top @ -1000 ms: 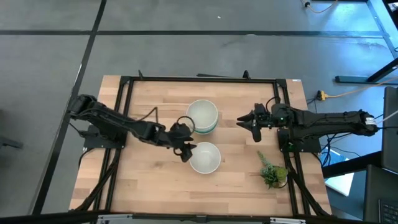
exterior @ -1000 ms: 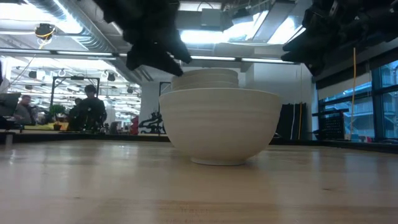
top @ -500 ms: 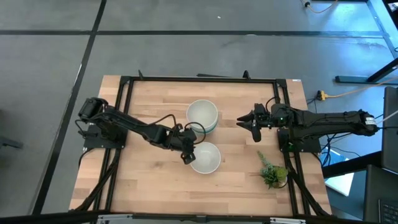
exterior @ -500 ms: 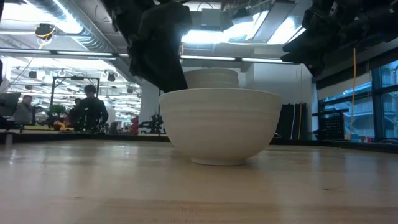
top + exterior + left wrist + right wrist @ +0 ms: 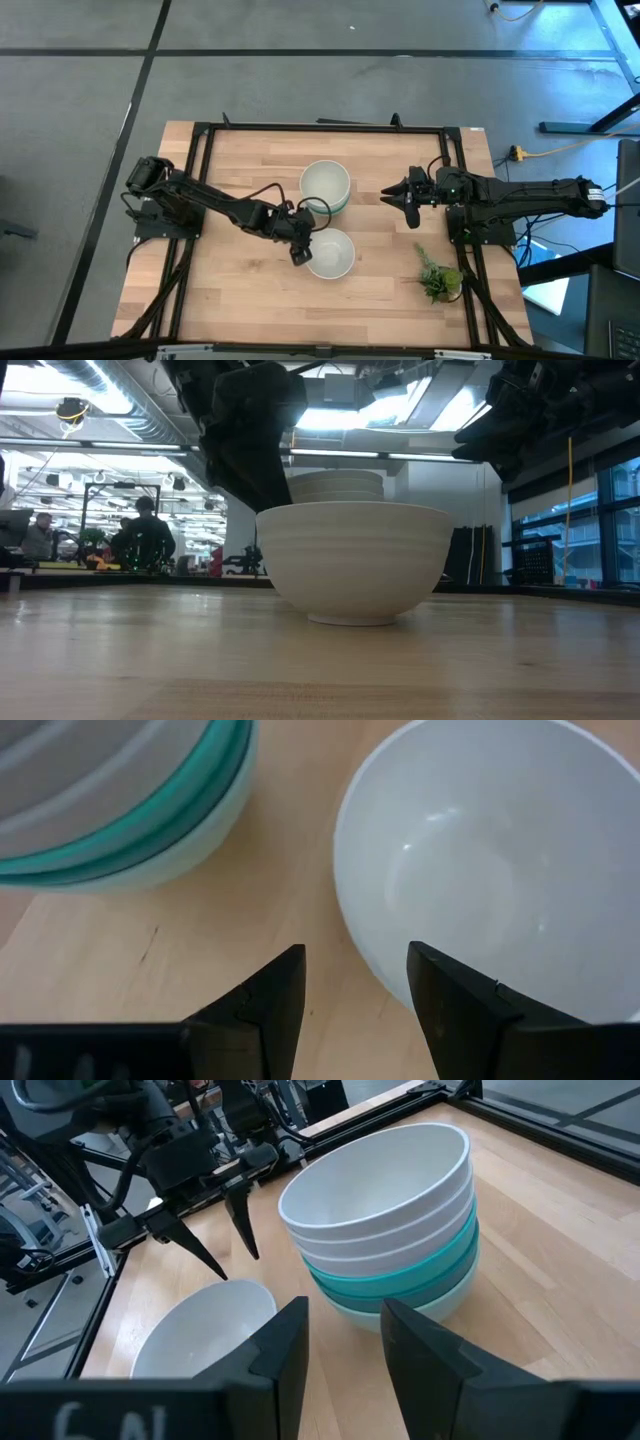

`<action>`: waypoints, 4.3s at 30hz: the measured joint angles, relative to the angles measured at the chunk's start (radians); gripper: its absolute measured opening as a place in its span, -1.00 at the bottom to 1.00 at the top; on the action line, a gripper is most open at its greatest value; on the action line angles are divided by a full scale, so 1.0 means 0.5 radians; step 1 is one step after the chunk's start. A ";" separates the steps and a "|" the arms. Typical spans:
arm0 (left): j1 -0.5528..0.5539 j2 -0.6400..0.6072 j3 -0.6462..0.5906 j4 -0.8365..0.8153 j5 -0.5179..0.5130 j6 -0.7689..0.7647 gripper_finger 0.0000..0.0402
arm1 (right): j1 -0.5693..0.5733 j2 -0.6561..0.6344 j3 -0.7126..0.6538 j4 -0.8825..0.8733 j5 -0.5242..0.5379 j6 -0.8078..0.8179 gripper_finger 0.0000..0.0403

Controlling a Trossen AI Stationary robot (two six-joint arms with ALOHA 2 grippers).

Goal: Nest bowls inside each other
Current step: Stack the white bowl on the other white bowl

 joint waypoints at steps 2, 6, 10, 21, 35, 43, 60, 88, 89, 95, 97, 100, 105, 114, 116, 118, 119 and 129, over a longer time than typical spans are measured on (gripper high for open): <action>0.000 0.000 0.000 0.000 0.004 -0.001 -0.15 | 0.000 0.000 0.000 0.000 0.000 0.000 -0.36; 0.000 0.002 0.000 0.000 0.006 -0.003 -0.15 | 0.000 0.000 0.000 0.000 0.000 -0.002 -0.36; 0.000 0.045 -0.001 -0.024 0.032 -0.051 -0.15 | 0.000 0.000 0.000 0.001 0.001 -0.004 -0.36; -0.009 0.126 0.000 0.011 0.092 -0.085 -0.15 | -0.001 -0.002 0.000 -0.001 0.001 -0.004 -0.36; 0.032 0.126 0.000 0.001 0.171 -0.093 -0.74 | -0.001 -0.001 0.000 -0.001 0.001 -0.005 -0.36; 0.043 0.126 0.000 0.001 0.219 -0.065 -0.95 | -0.001 -0.001 0.000 -0.001 0.002 -0.005 -0.36; 0.091 -0.026 -0.002 -0.142 0.207 0.040 -0.99 | -0.001 0.000 0.000 -0.004 0.002 -0.007 -0.36; 0.996 -0.650 0.565 -0.482 0.330 0.726 -0.99 | -0.003 0.000 0.000 -0.008 0.003 -0.056 -0.36; 1.026 -0.617 0.622 -0.523 0.349 0.749 -0.99 | -0.003 0.000 0.000 -0.006 0.003 -0.056 -0.36; 1.150 -0.367 0.752 -0.675 0.600 0.875 -0.99 | -0.004 -0.001 0.000 -0.009 0.003 -0.051 -0.36; 1.172 -0.292 0.756 -0.675 0.687 0.902 -0.99 | -0.004 -0.001 0.000 -0.007 0.004 -0.051 -0.36; 1.179 -0.180 0.756 -0.689 0.637 0.958 -0.99 | -0.004 0.000 0.000 -0.007 0.006 -0.050 -0.36; 1.183 -0.037 0.758 -0.614 0.613 1.004 -0.99 | -0.004 0.000 0.000 -0.007 0.007 -0.049 -0.36; 1.202 0.143 0.760 -0.567 0.604 1.047 -0.99 | -0.004 -0.001 0.000 -0.008 0.052 -0.049 -0.36; 1.203 0.155 0.762 -0.556 0.629 1.051 -0.99 | -0.004 -0.001 0.000 -0.007 0.052 -0.048 -0.36; 1.205 0.159 0.762 -0.544 0.643 1.062 -0.98 | -0.004 -0.001 0.000 -0.010 0.053 -0.050 -0.36; 1.205 0.159 0.762 -0.541 0.646 1.064 -0.96 | -0.004 0.000 0.000 -0.015 0.053 -0.050 -0.36; 1.203 0.165 0.757 -0.512 0.638 1.106 -0.66 | -0.004 -0.001 0.000 -0.023 0.054 -0.057 -0.36</action>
